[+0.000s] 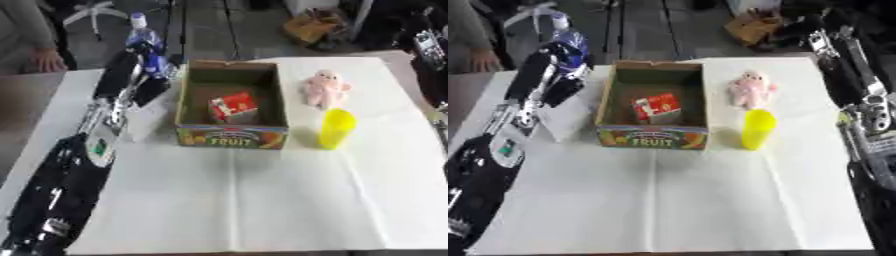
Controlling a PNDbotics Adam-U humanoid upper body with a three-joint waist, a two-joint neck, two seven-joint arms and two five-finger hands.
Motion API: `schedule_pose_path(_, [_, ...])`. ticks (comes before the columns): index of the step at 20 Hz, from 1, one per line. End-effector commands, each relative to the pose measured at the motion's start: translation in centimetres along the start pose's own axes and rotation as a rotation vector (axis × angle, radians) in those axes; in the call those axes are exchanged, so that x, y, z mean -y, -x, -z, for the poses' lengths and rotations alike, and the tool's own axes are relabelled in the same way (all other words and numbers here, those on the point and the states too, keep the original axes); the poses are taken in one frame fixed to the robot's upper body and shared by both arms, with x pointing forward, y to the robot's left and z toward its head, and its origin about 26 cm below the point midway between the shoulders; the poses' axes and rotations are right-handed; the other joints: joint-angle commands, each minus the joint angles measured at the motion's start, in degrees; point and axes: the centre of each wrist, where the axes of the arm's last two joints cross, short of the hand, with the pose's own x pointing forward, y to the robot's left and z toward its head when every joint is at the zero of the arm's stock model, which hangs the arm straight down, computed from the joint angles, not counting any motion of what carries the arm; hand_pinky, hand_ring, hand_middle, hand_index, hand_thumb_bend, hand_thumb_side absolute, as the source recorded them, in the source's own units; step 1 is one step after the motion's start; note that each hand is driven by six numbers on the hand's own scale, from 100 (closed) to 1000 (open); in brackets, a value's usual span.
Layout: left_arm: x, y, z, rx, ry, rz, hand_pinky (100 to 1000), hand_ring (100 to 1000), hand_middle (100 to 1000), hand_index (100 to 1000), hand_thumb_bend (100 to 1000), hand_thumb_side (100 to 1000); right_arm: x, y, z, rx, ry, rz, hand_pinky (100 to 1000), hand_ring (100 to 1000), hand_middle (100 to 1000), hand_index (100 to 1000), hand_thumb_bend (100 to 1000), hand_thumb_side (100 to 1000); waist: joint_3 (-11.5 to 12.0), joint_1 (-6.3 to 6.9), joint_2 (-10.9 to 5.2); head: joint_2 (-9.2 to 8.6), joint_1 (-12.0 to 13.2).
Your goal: Pick up objects on the table and place them in the box.
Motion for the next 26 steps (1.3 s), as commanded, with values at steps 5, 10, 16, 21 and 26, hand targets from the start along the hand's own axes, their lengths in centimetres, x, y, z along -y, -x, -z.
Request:
schedule_pose_path(5, [-7.4, 0.6, -3.9, 0.095, -0.146, -0.428, 637, 700, 738, 797, 340, 1000, 1.0, -0.5, 0.5, 0.017, -0.007, -0.037, 654, 686, 770, 896, 100, 787, 1.2, 0.17, -0.33, 0.22, -0.7])
schedule_pose_path(10, [-9.5, 2.2, -6.3, 0.103, -0.191, -0.49, 652, 719, 757, 819, 596, 975, 1.1, -0.4, 0.4, 0.011, -0.007, -0.042, 654, 686, 770, 897, 100, 789, 1.8, 0.44, -0.36, 0.18, -1.0])
schedule_pose_path(16, [-9.9, 3.4, -7.9, 0.078, -0.246, -0.529, 648, 708, 747, 820, 607, 952, 1.1, -0.3, 0.2, 0.004, -0.011, -0.045, 654, 686, 771, 898, 100, 790, 2.2, 0.44, -0.46, 0.0, -1.4])
schedule_pose_path(21, [-9.9, 3.5, -8.2, 0.068, -0.29, -0.535, 648, 708, 746, 821, 553, 978, 1.0, -0.3, 0.2, 0.004, -0.016, -0.044, 653, 686, 771, 898, 100, 789, 2.4, 0.35, -0.44, 0.08, -1.5])
schedule_pose_path(26, [-9.7, 3.4, -8.3, 0.065, -0.302, -0.525, 651, 707, 744, 819, 532, 988, 1.0, -0.2, 0.1, 0.004, -0.018, -0.045, 653, 685, 771, 898, 100, 791, 2.5, 0.28, -0.32, 0.23, -1.5])
